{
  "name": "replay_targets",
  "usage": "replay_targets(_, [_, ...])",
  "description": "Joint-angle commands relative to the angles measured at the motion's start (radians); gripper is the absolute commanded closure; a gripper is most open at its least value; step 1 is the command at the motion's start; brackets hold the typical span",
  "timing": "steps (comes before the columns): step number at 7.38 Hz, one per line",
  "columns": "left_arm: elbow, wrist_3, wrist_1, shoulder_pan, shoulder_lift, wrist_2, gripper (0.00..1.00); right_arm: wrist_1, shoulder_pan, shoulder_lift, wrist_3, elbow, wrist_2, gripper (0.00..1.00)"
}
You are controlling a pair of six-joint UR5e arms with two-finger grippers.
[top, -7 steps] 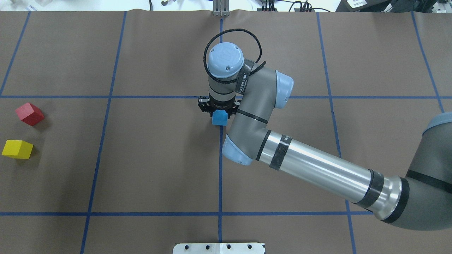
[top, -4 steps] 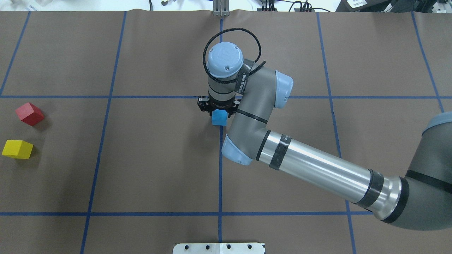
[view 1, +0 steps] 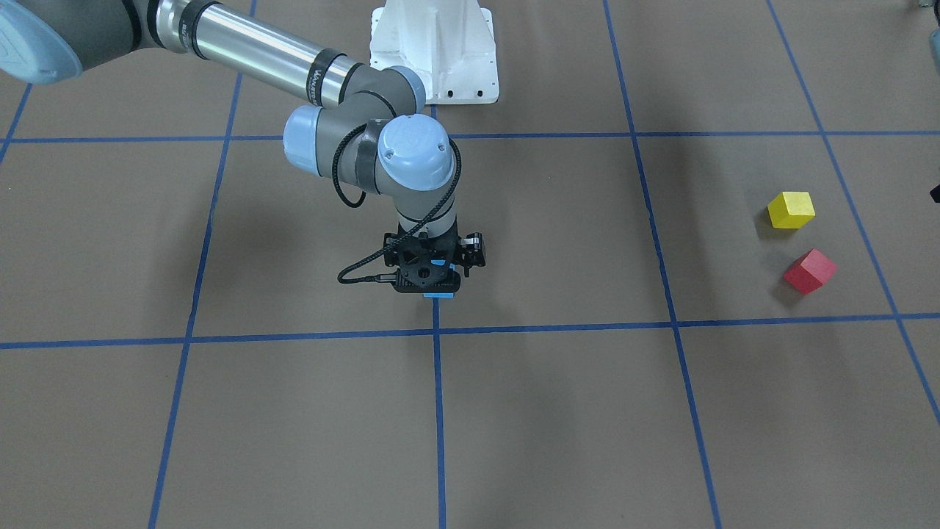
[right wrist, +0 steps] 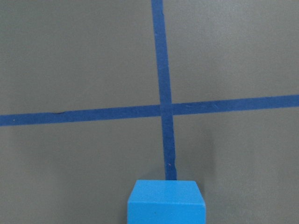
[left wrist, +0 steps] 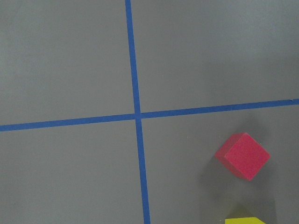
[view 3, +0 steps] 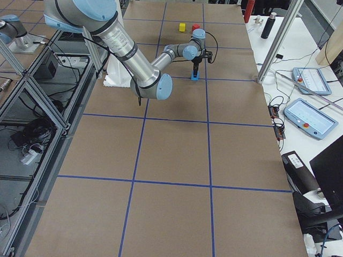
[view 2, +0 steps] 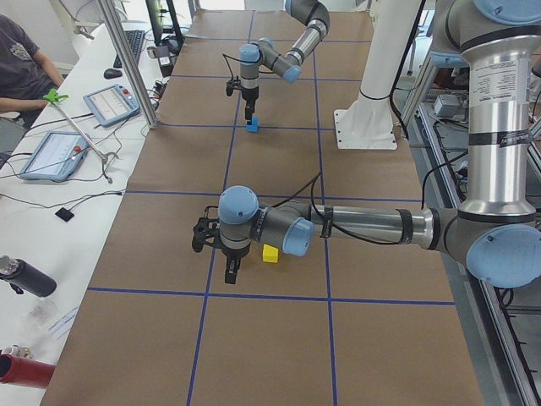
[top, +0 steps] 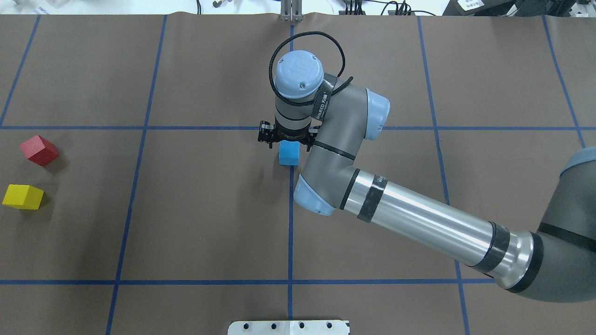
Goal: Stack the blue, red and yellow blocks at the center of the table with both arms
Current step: 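Raise the right gripper away while the left gripper grasps the red cube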
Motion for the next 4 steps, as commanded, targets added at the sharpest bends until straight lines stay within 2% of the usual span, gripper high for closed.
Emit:
replay_targets(1, [0.013, -0.198, -0.079, 0.153, -0.024, 0.103, 0.0, -0.005, 0.042, -0.149, 0.001, 0.18, 0.055, 0.0])
replay_targets(2, [0.039, -0.309, -0.116, 0.224, -0.052, 0.123, 0.01, 0.001, 0.074, -0.298, 0.0, 0.323, 0.082, 0.0])
replay_targets(3, [0.097, -0.395, -0.121, 0.235, -0.1, 0.124, 0.01, 0.003, 0.096, -0.381, 0.0, 0.394, 0.1, 0.0])
replay_targets(4, [0.14, -0.493, -0.122, 0.243, -0.129, 0.121, 0.01, 0.003, 0.096, -0.414, 0.0, 0.398, 0.1, 0.0])
